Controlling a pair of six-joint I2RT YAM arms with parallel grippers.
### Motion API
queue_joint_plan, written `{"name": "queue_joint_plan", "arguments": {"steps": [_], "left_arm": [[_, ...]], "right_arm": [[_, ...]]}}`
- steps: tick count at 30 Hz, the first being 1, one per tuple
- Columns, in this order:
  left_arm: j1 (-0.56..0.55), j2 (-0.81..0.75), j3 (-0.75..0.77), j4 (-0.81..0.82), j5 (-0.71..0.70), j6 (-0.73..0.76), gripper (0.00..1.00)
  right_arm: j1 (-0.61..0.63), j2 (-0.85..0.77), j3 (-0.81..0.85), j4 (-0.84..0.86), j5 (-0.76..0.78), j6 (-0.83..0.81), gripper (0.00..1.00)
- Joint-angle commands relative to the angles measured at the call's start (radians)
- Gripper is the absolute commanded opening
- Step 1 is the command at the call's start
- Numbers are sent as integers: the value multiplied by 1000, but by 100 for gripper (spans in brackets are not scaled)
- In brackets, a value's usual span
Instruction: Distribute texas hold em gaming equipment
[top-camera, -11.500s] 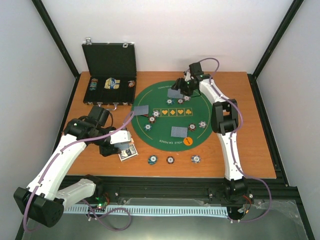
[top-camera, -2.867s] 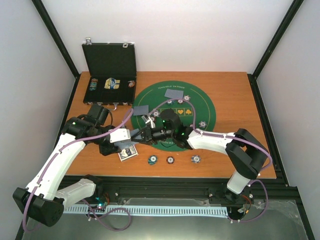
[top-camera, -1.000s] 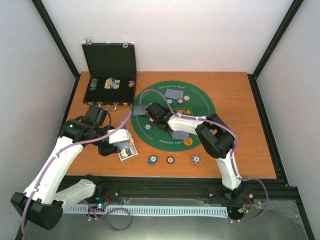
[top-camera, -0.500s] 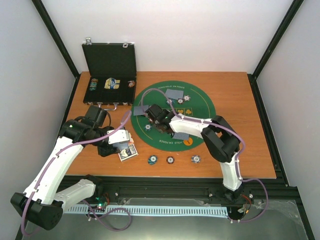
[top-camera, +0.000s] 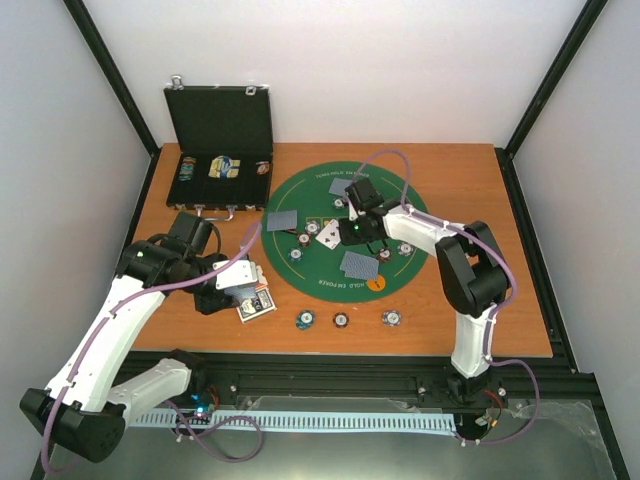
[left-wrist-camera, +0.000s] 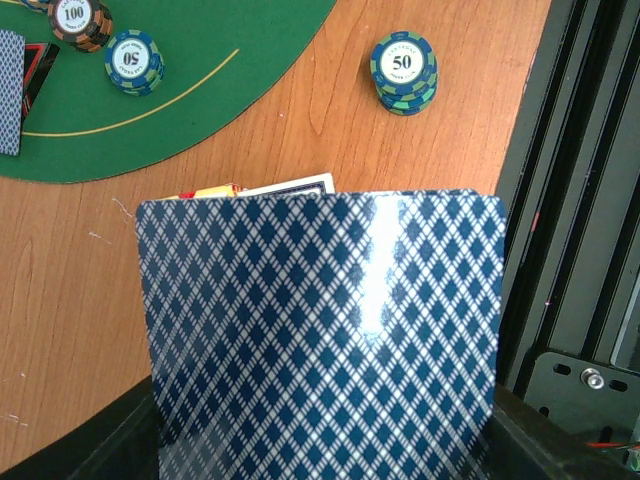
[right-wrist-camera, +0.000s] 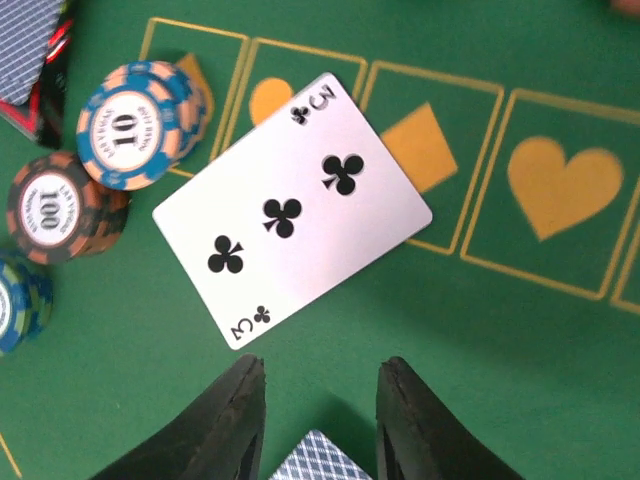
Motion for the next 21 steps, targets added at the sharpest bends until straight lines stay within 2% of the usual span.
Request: {"name": "queue_joint_plan", "arguments": {"steps": [1,10,21], "left_arm": [[1,-14,41,-17,4,21,15],[1,-12,41,-13,-1,25,15],[1,-10,42,-10,-5,28,15]], "right_arm": [[-34,60,-8,17,-206,152,30],[-78,163,26,38,-258,212,17],[-82,283,187,-46,-191,162,18]]}}
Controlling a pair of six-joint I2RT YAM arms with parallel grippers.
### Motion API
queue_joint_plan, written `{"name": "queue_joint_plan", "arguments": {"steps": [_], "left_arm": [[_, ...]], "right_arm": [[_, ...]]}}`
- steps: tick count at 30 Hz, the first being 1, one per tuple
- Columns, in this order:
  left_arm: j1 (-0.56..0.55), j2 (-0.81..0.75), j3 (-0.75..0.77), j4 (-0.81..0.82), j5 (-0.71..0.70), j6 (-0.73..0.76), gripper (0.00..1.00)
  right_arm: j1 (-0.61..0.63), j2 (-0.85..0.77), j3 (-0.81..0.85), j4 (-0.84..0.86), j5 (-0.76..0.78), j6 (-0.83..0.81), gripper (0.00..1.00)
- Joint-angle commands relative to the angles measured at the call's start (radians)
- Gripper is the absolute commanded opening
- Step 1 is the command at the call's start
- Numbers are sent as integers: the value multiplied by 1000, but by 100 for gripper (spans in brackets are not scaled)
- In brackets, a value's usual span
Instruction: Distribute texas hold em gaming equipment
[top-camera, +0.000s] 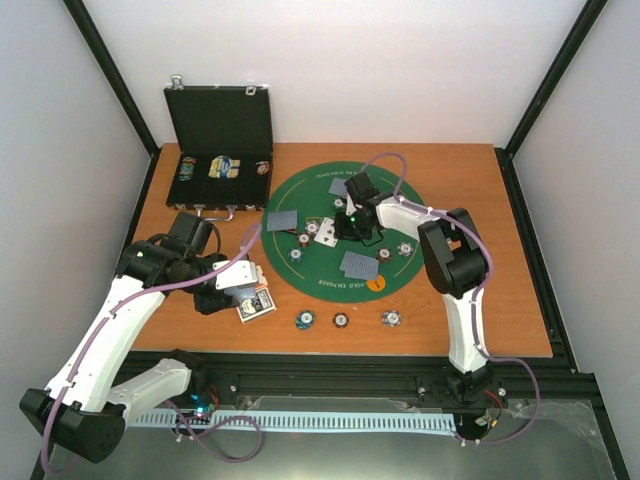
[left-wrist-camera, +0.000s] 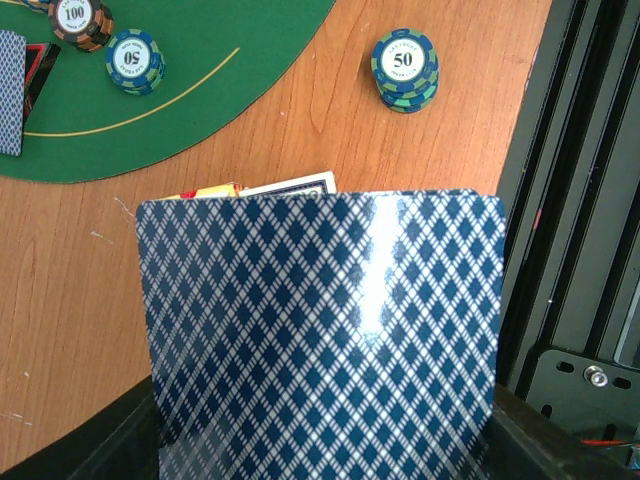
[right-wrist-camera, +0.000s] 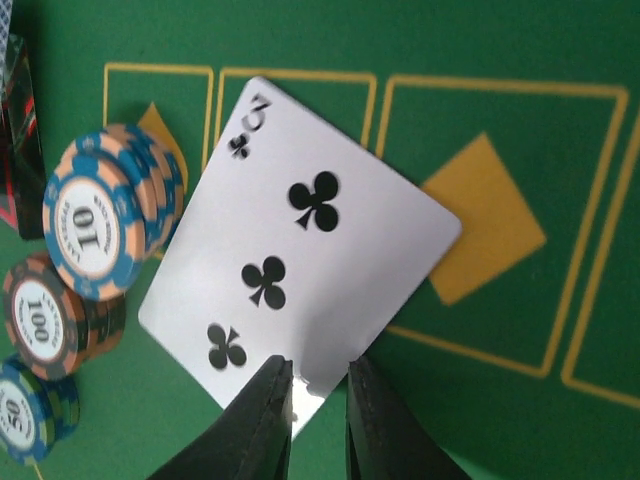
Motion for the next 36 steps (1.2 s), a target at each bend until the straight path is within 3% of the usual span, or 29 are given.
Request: {"name": "queue_joint_plan", "arguments": {"steps": [1,9,14,17,23,29,36], "left_arm": [[1,-10,42,-10,-3,22,15],[1,-9,36,-11,-13,26,15],[1,-7,35,-7,-10,28,15],[1,-7,37,-8,-4,26,15],[1,-8,34,-2,11,23,15],[1,-10,23,7,21,16,15],[1,-10,17,10,22,14,16]], "right_arm": [[-8,85,66,-46,53,-25,18],[-19,149,226,-125,53,-54,19],[-19,84,222,-119,42,-50,20],[-18,-15,158,-73,-16,-15,28],[51,-305,-111,133,-172,128,61],[236,-488,-372,438,-302,364,70],[367,-517,-491,763,-376,604,71]]}}
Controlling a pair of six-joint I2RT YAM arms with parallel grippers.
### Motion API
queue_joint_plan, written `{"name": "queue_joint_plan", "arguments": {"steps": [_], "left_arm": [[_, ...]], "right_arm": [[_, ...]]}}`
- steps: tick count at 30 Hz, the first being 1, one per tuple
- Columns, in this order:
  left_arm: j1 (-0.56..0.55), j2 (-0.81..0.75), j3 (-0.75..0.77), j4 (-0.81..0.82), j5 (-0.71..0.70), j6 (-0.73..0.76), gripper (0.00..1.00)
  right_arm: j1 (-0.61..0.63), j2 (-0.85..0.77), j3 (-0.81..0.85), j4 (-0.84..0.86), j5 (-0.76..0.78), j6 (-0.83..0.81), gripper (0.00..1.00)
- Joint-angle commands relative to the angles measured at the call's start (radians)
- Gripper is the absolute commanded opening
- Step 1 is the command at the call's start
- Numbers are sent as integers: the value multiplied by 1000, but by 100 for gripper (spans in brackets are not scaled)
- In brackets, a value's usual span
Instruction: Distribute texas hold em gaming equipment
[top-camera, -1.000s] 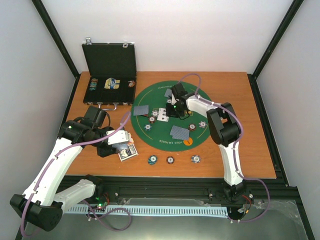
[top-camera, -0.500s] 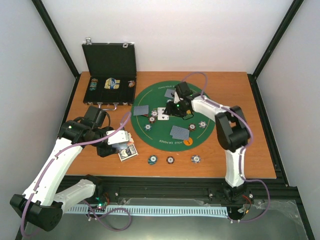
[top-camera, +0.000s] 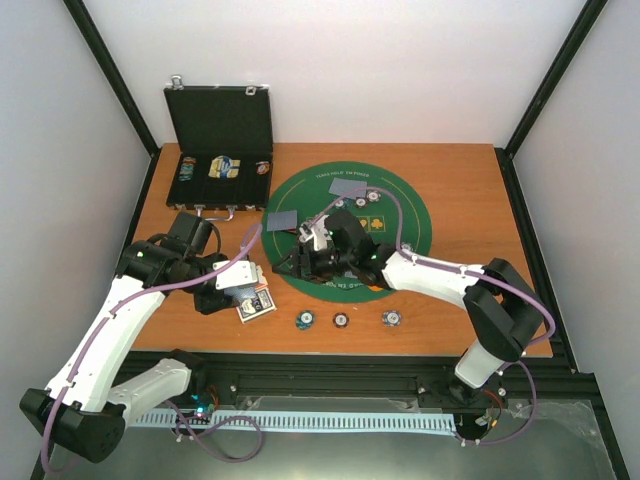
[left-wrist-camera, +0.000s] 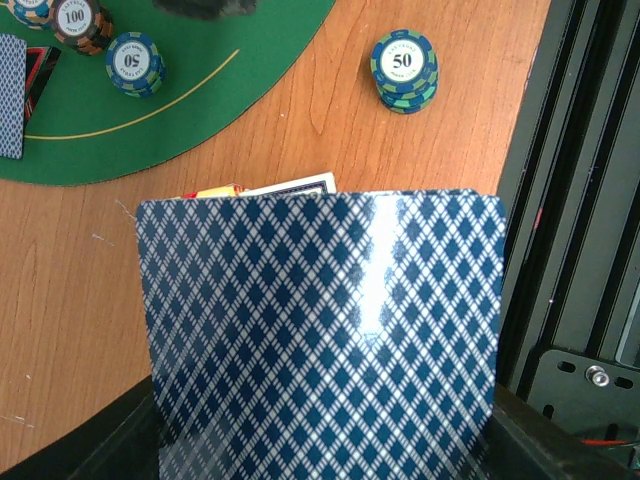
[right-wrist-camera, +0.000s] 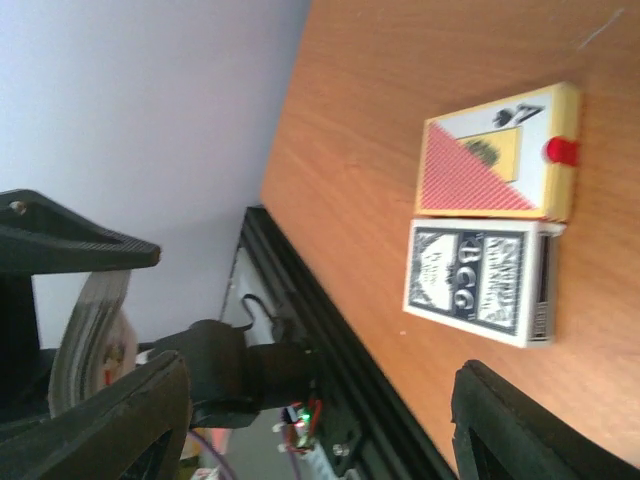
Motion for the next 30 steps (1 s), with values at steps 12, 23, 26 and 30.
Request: {"name": "queue_joint_plan", "arguments": {"steps": [12,23,26,30], "left_arm": [[1,-3,15,11,14,9,16],[1,0,14,9,15,11,15],[1,-2,17,9,16,11,16],[1,-1,24,4,15,11,16]], "right_arm": [[149,60,-7,396,-92,272,72],[196,142,27,504,-118,339,72],[203,175,41,515,-127,355,72],[202,204,55,513,-130,362,71]]}}
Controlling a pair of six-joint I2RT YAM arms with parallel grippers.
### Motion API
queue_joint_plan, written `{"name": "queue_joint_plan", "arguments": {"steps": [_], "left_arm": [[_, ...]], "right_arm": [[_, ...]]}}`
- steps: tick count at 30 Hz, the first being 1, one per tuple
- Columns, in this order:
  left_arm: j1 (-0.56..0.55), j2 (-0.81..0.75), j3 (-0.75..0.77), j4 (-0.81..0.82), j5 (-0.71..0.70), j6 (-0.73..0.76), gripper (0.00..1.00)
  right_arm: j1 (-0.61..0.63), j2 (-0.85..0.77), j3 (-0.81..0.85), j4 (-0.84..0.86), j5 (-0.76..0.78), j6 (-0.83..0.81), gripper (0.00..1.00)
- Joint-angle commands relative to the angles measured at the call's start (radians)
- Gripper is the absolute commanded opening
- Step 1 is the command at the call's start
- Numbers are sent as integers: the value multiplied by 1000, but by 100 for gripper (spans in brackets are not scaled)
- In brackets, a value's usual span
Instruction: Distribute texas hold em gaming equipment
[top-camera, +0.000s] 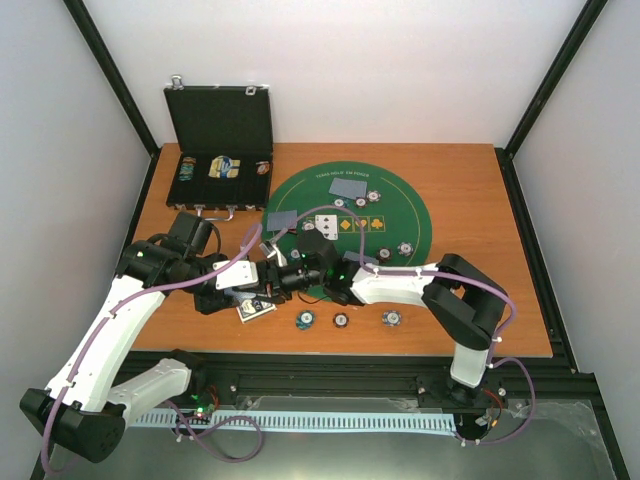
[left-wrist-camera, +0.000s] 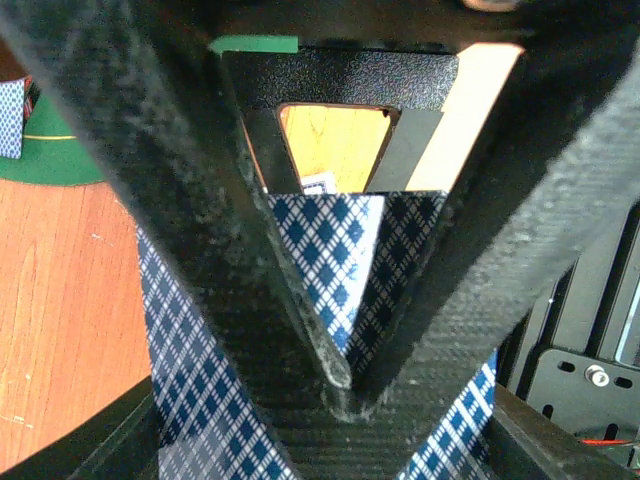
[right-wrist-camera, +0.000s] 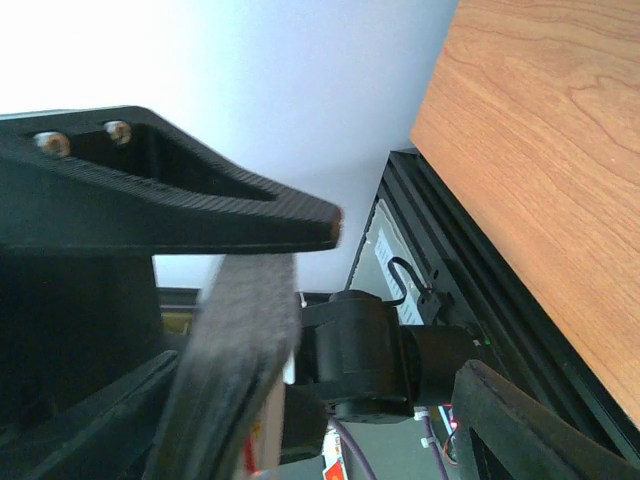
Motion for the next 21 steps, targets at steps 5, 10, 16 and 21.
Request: {"name": "queue_joint_plan", "arguments": {"steps": [5,10,16,21], "left_arm": [[1,-10,30,-5,5,14,15],[1,-19,33,-8,10,17,15],[1,-11,33,-9,10,17,15],[1,-6,29,-6,7,15,15]], "right_arm": [[-16,20,17,-50,-12,-35,68],[-65,-18,-50,-80,-5,-54,60],[-84,-53,-86,-108,8,-76,48],[-89,-76,-97,-115,11,-79,33]]}}
